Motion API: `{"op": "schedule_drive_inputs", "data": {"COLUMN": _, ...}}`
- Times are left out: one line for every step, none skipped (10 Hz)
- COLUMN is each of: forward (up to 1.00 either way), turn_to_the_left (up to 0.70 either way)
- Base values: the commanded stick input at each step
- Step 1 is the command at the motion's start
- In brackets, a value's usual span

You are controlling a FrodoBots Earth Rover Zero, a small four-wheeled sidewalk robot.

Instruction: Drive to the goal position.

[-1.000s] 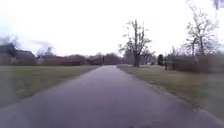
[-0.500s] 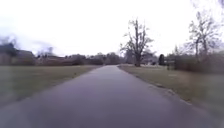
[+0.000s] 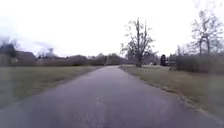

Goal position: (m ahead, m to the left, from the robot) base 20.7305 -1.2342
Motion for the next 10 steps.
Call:
{"op": "schedule_drive_inputs", "data": {"forward": 1.0, "turn_to_the_left": 0.0}}
{"op": "schedule_drive_inputs", "data": {"forward": 1.0, "turn_to_the_left": 0.0}}
{"op": "schedule_drive_inputs", "data": {"forward": 1.0, "turn_to_the_left": 0.0}}
{"op": "schedule_drive_inputs", "data": {"forward": 1.0, "turn_to_the_left": 0.0}}
{"op": "schedule_drive_inputs", "data": {"forward": 1.0, "turn_to_the_left": 0.0}}
{"op": "schedule_drive_inputs", "data": {"forward": 1.0, "turn_to_the_left": 0.0}}
{"op": "schedule_drive_inputs", "data": {"forward": 1.0, "turn_to_the_left": 0.0}}
{"op": "schedule_drive_inputs", "data": {"forward": 1.0, "turn_to_the_left": 0.0}}
{"op": "schedule_drive_inputs", "data": {"forward": 1.0, "turn_to_the_left": 0.0}}
{"op": "schedule_drive_inputs", "data": {"forward": 1.0, "turn_to_the_left": 0.0}}
